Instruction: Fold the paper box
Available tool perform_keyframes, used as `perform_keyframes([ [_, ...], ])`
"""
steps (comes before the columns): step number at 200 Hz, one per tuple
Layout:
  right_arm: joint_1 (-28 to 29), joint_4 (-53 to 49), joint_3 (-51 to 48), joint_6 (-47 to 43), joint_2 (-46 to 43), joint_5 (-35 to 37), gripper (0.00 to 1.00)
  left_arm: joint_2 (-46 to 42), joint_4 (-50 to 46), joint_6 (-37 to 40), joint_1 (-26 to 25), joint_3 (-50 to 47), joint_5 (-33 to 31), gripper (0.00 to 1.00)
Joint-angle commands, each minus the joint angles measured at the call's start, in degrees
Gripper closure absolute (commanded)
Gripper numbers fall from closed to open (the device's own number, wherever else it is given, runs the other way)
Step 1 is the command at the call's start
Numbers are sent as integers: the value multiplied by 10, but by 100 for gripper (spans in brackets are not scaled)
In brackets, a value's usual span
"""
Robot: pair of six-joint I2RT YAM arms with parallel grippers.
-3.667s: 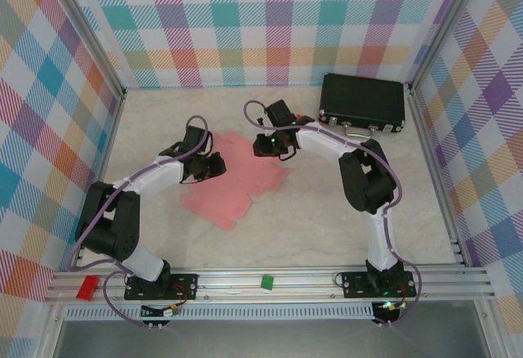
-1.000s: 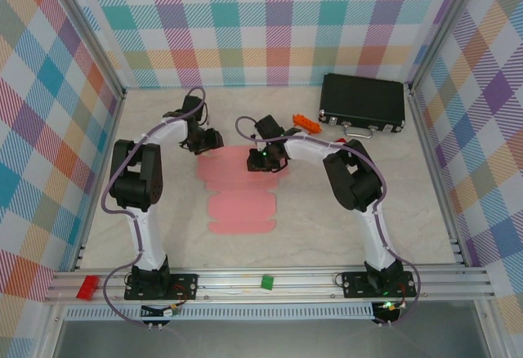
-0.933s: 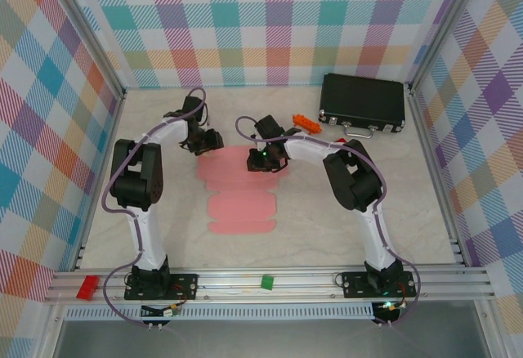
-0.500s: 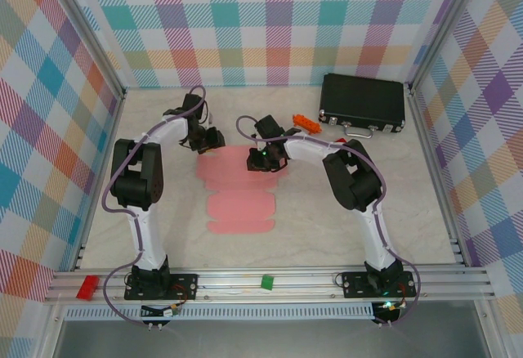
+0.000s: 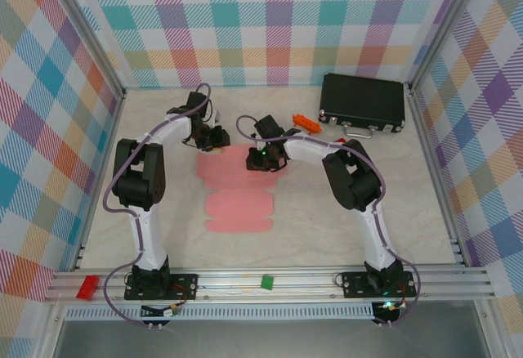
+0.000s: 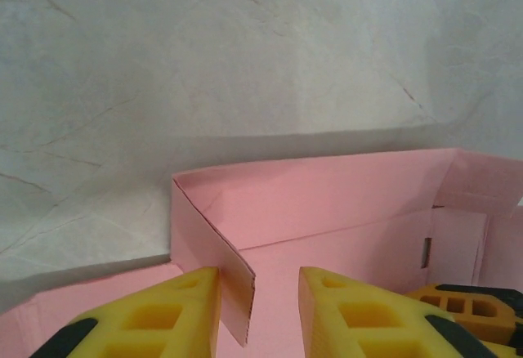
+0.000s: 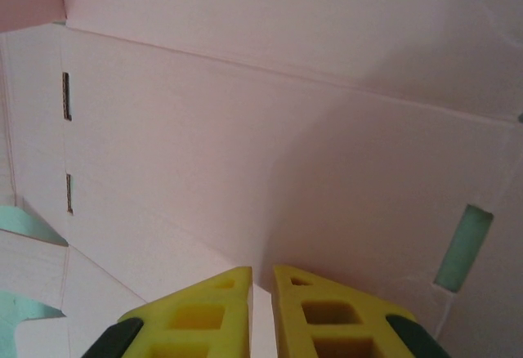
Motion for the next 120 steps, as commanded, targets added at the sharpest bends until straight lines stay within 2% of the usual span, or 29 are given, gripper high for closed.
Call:
perform_keyframes([
  [1,4,-15,0,3,18,5,84,12,-15,8,-2,17,-5,69],
  [82,2,-13,-6,-8,-18,23,83,-19,-4,10,-2,3,-42,65],
  [120,-12,4,-15,-6,-60,21,74,-50,23,9,-2,-31,-73,56],
])
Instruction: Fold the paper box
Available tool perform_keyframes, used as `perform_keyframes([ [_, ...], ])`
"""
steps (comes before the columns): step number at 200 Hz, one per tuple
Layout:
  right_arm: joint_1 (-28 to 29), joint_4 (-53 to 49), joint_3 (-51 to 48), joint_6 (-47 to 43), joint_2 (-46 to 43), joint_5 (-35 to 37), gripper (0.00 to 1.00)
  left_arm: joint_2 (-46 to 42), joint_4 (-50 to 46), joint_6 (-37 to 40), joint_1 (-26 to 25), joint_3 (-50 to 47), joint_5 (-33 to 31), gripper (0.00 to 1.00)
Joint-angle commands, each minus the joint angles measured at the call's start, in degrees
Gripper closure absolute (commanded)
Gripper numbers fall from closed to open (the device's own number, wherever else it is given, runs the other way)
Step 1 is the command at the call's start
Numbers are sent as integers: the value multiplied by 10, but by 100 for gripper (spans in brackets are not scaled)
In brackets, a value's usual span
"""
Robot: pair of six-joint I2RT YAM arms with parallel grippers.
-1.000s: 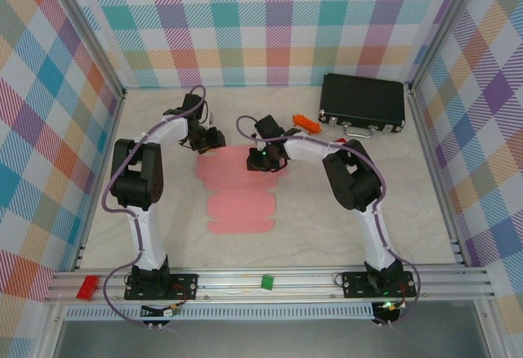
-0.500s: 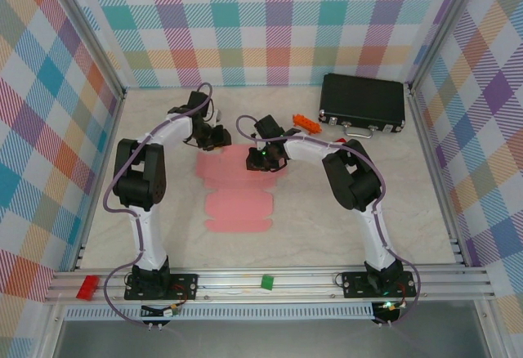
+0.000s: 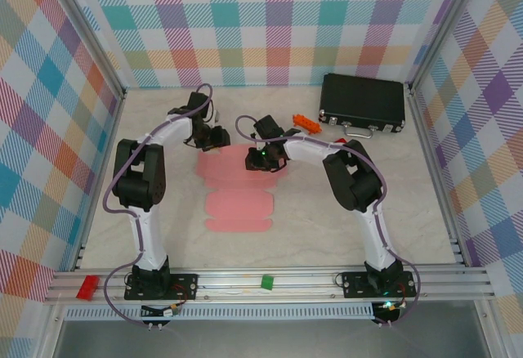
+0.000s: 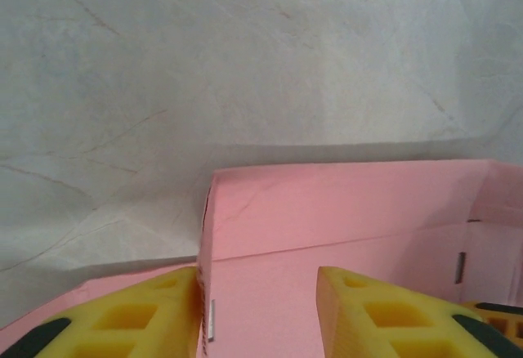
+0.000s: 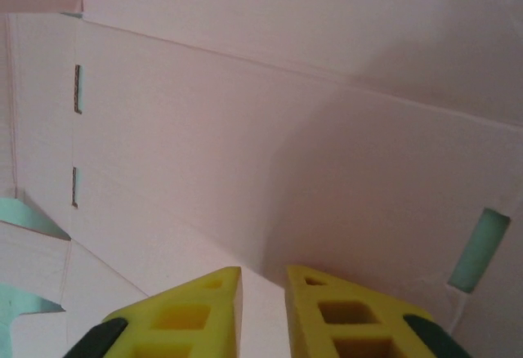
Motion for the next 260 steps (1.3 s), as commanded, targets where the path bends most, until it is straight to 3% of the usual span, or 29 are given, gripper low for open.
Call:
perform_keyframes([
  [1,-10,4,-9,-2,-49,7,74,-42,14,8,-1,-18,-26,56],
  [48,-35,8,-2,-8,-69,18,69,-112,51,7,-1,-71,-60,47],
  [72,-45,-15,9,-13,-68,58,68,-154,69,-9,-2,-117,-57,48],
  [100,-58,-56,40,-16,-51,109,68,-186,125,-59,-23,-196,-8,70],
  [138,-73,-88,78,-26,-24,135,65,-175,188,-104,-70,-264,-3,100],
  [195,-80,-118,124,-32,21,113,58,-148,215,-136,-75,-294,-17,100],
  [260,-80,-122,143,-35,46,64,58,-123,212,-149,-76,-303,-20,100],
])
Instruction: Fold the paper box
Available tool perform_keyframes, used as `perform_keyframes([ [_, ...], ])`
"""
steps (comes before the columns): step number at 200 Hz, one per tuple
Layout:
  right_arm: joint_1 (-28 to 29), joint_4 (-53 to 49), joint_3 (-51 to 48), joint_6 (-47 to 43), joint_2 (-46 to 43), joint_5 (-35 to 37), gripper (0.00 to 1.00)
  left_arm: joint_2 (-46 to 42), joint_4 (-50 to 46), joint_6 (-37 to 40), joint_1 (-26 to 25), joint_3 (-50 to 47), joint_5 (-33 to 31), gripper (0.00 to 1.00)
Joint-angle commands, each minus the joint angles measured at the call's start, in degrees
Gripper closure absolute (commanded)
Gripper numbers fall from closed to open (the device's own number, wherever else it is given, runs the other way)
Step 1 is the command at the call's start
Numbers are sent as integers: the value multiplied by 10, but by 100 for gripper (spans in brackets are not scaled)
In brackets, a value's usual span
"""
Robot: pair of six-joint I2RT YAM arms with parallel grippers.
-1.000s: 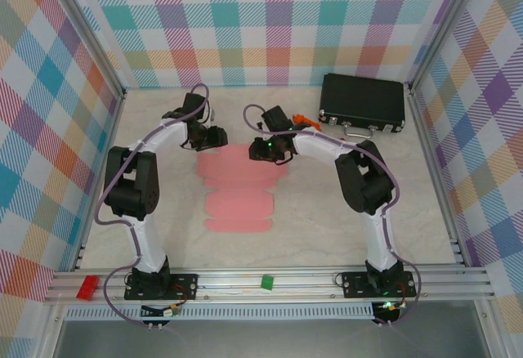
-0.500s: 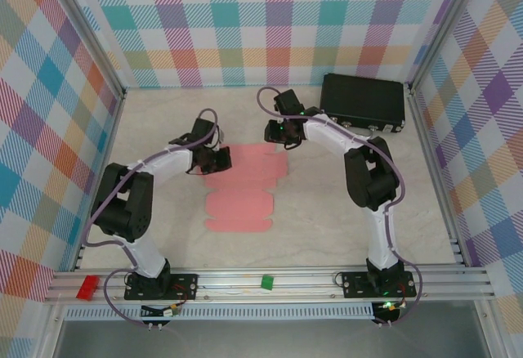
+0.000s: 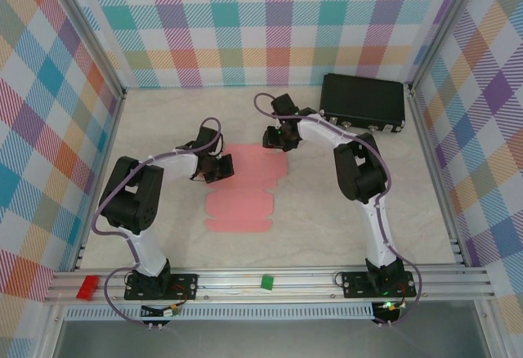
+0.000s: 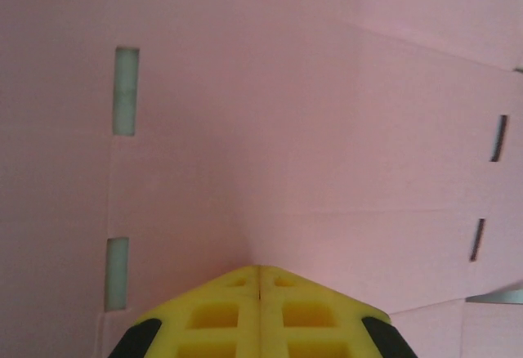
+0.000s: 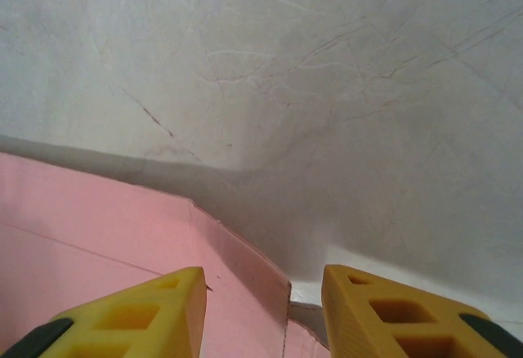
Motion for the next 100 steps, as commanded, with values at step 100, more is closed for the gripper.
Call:
perform_keyframes([
  [100,-2,22,13,-2,5,-98,64,27,12,-19,0,-7,-4,100],
])
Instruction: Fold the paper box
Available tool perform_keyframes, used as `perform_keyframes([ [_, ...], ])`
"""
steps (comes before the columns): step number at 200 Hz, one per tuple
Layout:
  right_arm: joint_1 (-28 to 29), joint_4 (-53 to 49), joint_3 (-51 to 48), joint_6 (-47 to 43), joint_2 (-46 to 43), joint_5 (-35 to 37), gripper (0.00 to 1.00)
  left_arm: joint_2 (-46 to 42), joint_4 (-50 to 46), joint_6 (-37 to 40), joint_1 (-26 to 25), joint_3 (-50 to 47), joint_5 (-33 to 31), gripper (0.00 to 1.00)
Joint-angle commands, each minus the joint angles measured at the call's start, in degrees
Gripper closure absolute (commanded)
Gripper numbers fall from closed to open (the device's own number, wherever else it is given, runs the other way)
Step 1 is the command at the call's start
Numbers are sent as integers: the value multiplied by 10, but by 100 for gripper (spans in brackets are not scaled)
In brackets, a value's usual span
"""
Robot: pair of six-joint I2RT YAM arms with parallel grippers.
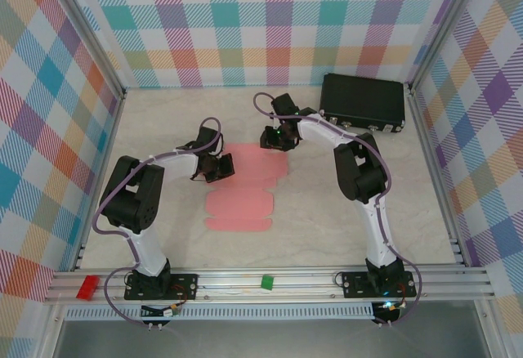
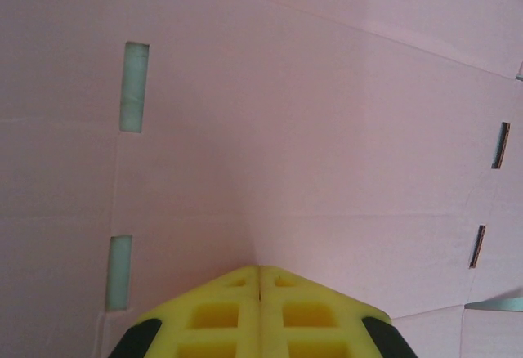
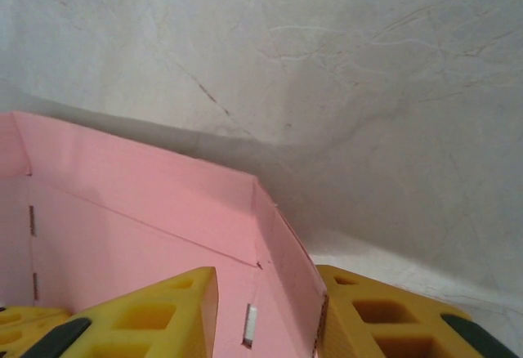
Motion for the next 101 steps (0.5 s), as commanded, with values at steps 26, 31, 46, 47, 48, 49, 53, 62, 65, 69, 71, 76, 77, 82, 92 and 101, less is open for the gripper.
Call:
perform_keyframes([
  [26,-1,26,21,-2,13,-75,64,29,7,-17,-1,-6,1,100],
  [31,-1,26,24,-1,16,-78,63,31,9,-19,-1,-5,2,100],
  [46,-1,26,30,1,21,-86,62,36,15,-21,-2,-3,10,100],
  [47,-1,26,30,1,21,-87,62,37,15,-21,-2,-3,10,100],
  [48,-1,26,31,1,22,-87,62,37,15,-22,-2,-2,10,100],
  [49,-1,26,31,1,22,-88,62,37,15,-22,-2,-2,10,100],
  [53,-1,27,34,1,24,-89,62,39,15,-22,-2,-2,11,100],
  [62,-1,25,38,2,27,-90,61,41,15,-23,-3,0,13,100],
  [65,-1,24,39,3,29,-90,61,43,16,-23,-3,0,13,100],
  [69,-1,24,40,2,31,-91,61,44,16,-23,-3,1,14,100],
  [71,-1,23,42,3,32,-92,61,44,16,-23,-3,2,14,100],
  [76,-1,21,44,3,34,-92,60,45,16,-23,-3,2,14,100],
  [77,-1,21,45,3,35,-92,60,45,16,-23,-3,2,15,100],
  [82,-1,20,48,3,37,-92,60,47,17,-25,-4,2,14,100],
  [92,-1,17,52,3,41,-91,60,48,19,-26,-4,4,17,100],
  [101,-2,15,55,3,43,-88,60,50,21,-27,-4,4,19,100],
])
